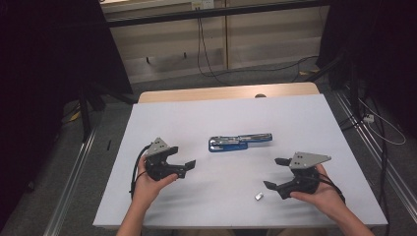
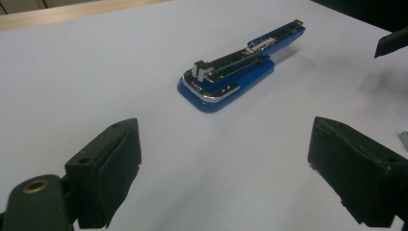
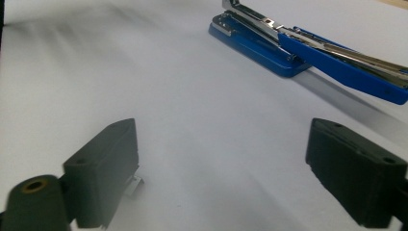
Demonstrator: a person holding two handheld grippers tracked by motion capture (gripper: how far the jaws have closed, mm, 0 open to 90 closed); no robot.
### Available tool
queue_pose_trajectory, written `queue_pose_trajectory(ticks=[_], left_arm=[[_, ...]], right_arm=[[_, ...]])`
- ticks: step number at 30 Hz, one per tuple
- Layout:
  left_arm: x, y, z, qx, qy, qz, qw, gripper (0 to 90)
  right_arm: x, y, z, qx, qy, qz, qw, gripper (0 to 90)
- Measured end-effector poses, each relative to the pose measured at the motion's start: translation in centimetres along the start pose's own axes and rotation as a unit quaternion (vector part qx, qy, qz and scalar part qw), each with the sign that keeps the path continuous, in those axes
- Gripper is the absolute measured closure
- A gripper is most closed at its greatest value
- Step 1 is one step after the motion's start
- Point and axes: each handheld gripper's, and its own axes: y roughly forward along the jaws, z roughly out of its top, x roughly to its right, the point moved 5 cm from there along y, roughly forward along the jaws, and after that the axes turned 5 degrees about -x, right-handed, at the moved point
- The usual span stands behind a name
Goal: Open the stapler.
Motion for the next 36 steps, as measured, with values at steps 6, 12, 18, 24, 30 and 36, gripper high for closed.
queue_pose_trajectory(ticks=[6,12,18,24,30,36], left_arm=[[0.0,-0.1,0.0,0.0,0.0,0.002,1.0,11.7],[0.0,0.1,-0.1,-0.005,0.0,0.001,1.0,11.7],[0.0,0.1,-0.1,-0.004,0.0,0.002,1.0,11.9],[0.0,0.0,0.0,-0.004,0.002,0.003,1.0,12.1],[0.1,0.1,-0.1,-0.005,0.002,0.003,1.0,12.1],[-0.1,0.0,0.0,-0.003,0.005,0.006,1.0,12.2]], right_arm=[[-0.8,0.6,-0.3,-0.019,-0.006,0.036,0.9992,12.8],[-1.9,1.0,-0.5,-0.035,-0.028,0.072,0.9964,25.9],[-2.5,1.4,-0.6,-0.051,-0.046,0.09,0.9935,39.5],[-3.0,1.9,-1.1,-0.071,-0.065,0.1,0.9904,46.6],[-3.6,2.1,-1.2,-0.075,-0.087,0.107,0.9876,52.6],[-4.1,2.4,-1.3,-0.083,-0.096,0.12,0.9846,62.2]])
